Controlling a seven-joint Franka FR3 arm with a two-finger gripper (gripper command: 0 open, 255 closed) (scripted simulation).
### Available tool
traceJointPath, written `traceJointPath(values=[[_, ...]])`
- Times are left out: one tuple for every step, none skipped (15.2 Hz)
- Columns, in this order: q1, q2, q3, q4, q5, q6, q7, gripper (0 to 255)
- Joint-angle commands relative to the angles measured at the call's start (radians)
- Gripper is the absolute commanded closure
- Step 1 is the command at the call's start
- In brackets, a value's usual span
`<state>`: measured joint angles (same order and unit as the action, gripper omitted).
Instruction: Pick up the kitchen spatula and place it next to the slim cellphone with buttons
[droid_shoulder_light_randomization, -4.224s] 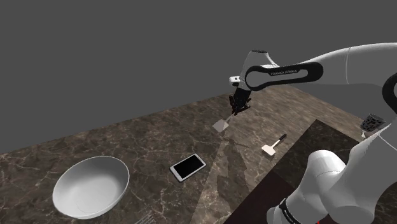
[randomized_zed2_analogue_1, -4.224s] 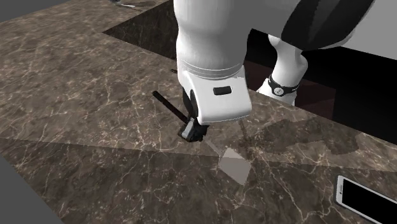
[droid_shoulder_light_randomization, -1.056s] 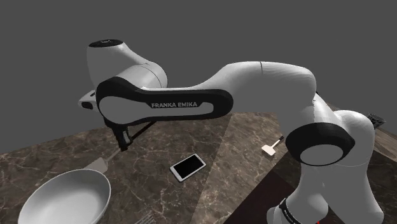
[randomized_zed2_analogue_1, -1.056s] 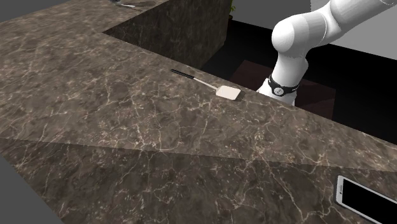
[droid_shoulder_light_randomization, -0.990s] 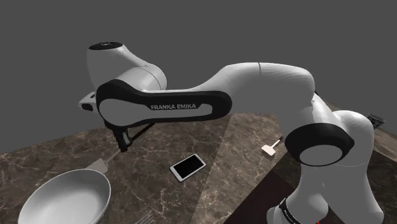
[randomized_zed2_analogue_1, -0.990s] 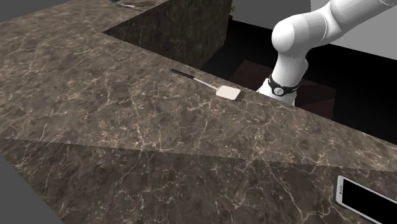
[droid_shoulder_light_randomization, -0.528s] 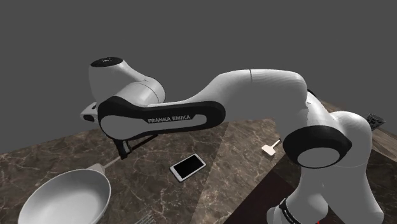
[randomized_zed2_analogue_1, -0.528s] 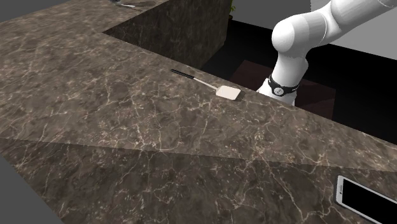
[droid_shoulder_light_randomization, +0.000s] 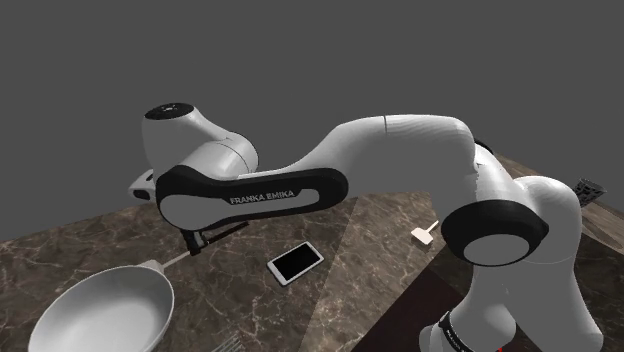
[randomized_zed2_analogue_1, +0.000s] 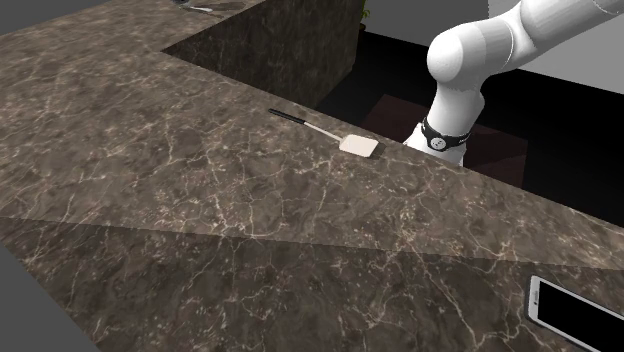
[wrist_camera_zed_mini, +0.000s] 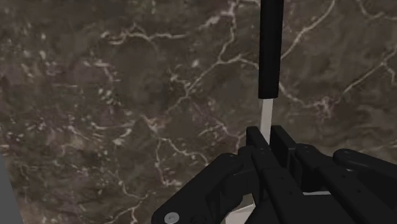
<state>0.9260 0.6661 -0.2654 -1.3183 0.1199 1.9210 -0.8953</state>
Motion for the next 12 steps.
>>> traceJointPath(values=[[0.0,0.0,0.0,-0.001,0.0,0.001,0.0,255],[0.0,0.0,0.0,-0.001,0.0,0.001,0.0,255],[0.0,0.0,0.0,-0.001,0.0,0.001,0.0,0],[0.0,0.0,0.0,-0.001,0.0,0.001,0.0,0],[0.0,0.0,0.0,-0.001,0.0,0.001,0.0,0],[0.0,0.0,0.0,-0.001,0.0,0.001,0.0,0],[0.0,0.0,0.0,-0.001,0.0,0.001,0.0,0],[0.0,0.0,0.0,-0.001,0.0,0.001,0.0,0],[0.0,-0.007,-0.001,0.022,-0.002,-0.029,0.002,0],[-0.001,-0.013,-0.002,0.047,-0.004,-0.059,0.003,0],[-0.002,-0.017,-0.003,0.074,-0.005,-0.09,0.005,0],[-0.003,-0.019,-0.004,0.097,-0.006,-0.115,0.006,0]])
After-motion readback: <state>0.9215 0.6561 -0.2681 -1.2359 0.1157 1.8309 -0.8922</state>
